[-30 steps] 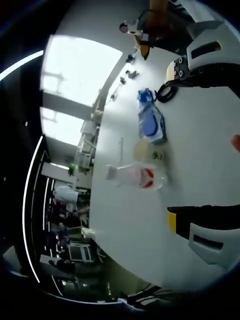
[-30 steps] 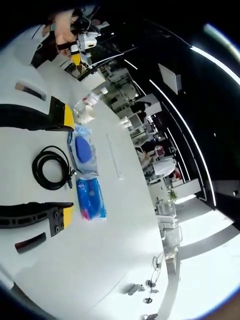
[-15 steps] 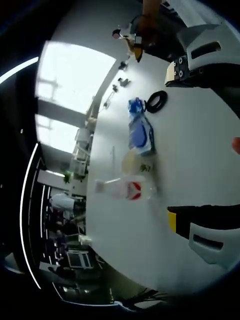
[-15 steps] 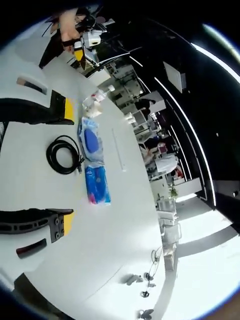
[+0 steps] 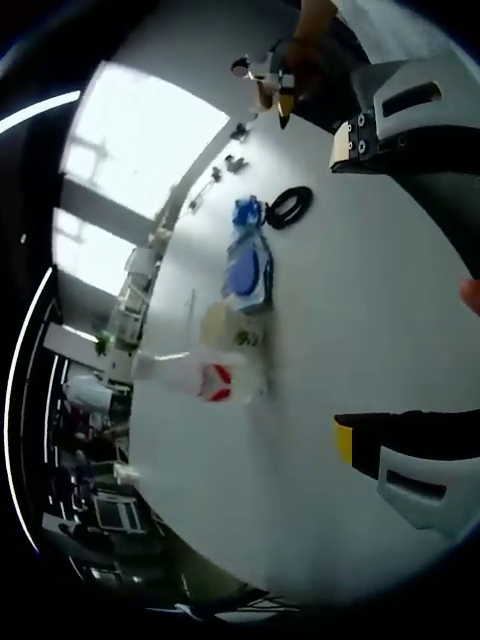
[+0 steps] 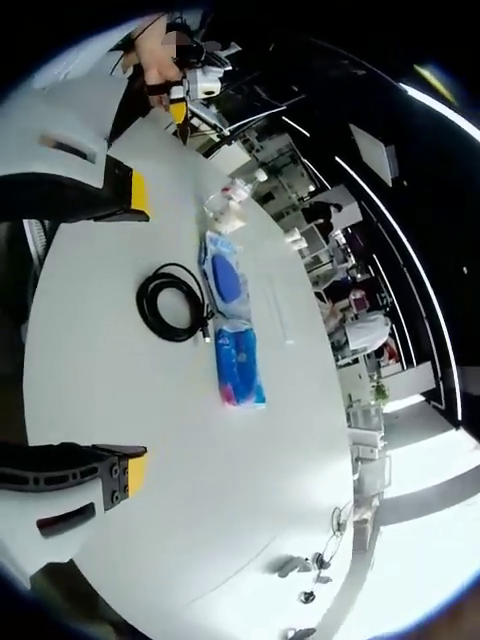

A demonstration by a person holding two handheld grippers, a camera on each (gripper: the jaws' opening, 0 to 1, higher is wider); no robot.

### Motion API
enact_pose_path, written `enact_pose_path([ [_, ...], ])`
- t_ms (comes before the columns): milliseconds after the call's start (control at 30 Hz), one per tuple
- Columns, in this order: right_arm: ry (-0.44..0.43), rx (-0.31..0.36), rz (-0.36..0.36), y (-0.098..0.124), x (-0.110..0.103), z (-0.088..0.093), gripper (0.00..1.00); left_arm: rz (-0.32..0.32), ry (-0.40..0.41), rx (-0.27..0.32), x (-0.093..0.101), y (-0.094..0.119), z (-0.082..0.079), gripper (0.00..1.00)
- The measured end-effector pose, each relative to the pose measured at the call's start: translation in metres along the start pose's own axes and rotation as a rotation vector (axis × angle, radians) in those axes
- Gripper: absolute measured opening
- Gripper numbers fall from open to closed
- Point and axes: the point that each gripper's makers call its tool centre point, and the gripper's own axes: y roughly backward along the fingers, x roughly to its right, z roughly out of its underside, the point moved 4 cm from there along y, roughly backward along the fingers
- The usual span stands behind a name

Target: Arrange the tabletop items into an orderly group along one side of the table until the central work area is clear of visible clutter.

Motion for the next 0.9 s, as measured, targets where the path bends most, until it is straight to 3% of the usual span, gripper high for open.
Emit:
enact_pose_path([
  [300,-0.004,0.001,-0.007,-0.013,0.004,-0.011,0.93,0.006,0.007,0.003,-0.007,0.0,-0.005,0.97],
  [900,-0.004,-0.015,-0.007,-0.023,0.007,-0.013,0.91,0.011,0.027,0.0,-0.011,-0.006,-0.007,0.97],
])
